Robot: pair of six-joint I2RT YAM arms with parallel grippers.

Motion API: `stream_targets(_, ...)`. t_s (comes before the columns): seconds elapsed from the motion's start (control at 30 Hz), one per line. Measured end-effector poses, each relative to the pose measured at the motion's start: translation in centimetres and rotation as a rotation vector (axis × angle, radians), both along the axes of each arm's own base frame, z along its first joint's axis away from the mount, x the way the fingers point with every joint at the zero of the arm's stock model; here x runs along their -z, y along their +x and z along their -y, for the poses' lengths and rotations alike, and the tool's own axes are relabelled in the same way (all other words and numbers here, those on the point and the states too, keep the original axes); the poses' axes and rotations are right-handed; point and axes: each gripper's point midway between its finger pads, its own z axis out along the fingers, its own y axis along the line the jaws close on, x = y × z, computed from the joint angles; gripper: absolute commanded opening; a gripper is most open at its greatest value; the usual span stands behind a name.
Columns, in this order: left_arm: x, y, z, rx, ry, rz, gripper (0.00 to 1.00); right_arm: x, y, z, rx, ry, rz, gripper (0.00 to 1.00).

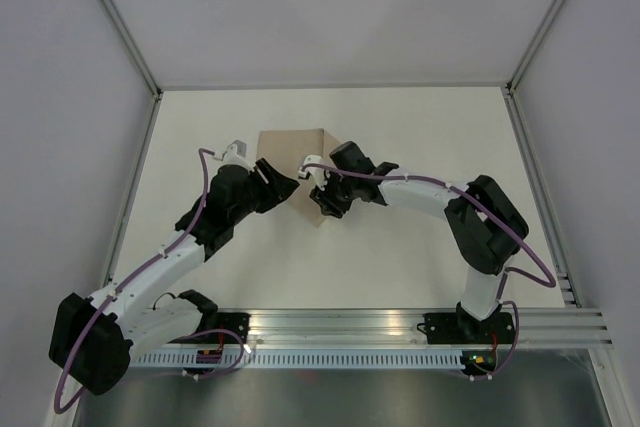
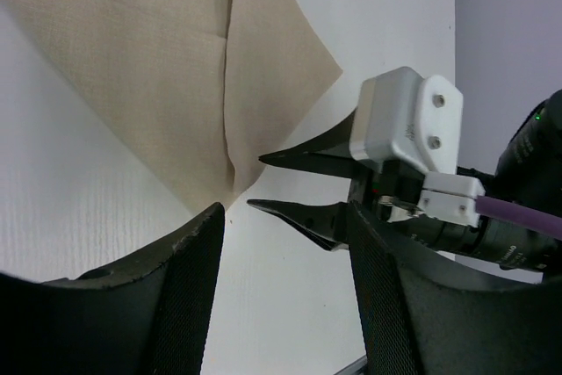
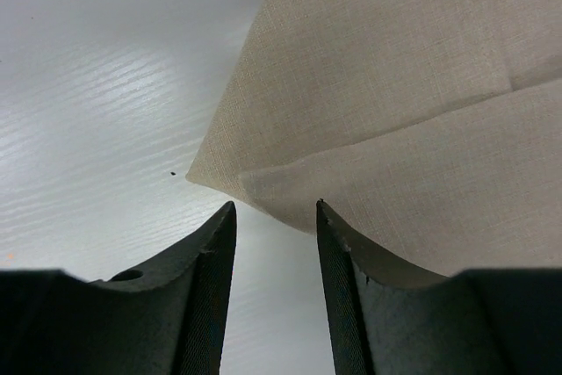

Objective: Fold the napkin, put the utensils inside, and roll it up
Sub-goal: Fold the napkin

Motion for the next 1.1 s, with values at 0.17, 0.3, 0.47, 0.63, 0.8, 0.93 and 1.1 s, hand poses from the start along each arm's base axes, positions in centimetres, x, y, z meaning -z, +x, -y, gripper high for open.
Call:
stream_targets(0.17, 0.0, 0.7, -0.8, -0.071, -0.007, -0.002, 0.64, -1.7, 0.7, 0.3, 0.009, 0.044, 0.001, 0.52)
stream_targets(0.3, -0.1, 1.2, -1.4, -0.133, -0.018, -0.005, 0.65, -3.7, 0.9, 0.4, 0.015, 0.088, 0.005, 0.53)
stream_targets(0.47, 0.5, 2.1, -2.6, -0.239, -0.023, -0.026, 0.61, -6.9, 3.8, 0.8, 0.079, 0.149, 0.008, 0.56)
stream_targets(0.63, 4.2, 3.0, -3.5, -0.328, 0.047, -0.120, 0.48, -10.2, 13.4, 3.5, 0.239, 0.175, 0.120, 0.53)
stream_targets(0.8, 8.0, 3.9, -5.0, -0.420, 0.136, -0.231, 0.28, -7.3, 19.4, 7.5, 0.393, 0.104, 0.126, 0.46)
stream_targets(0.93, 10.0, 4.8, -6.9, -0.500, 0.172, -0.295, 0.27, -3.4, 20.5, 8.8, 0.435, 0.036, 0.077, 0.52)
stream_targets(1.1, 12.0, 6.1, -7.9, -0.551, 0.202, -0.355, 0.31, -0.9, 19.9, 8.8, 0.419, 0.000, 0.029, 0.56)
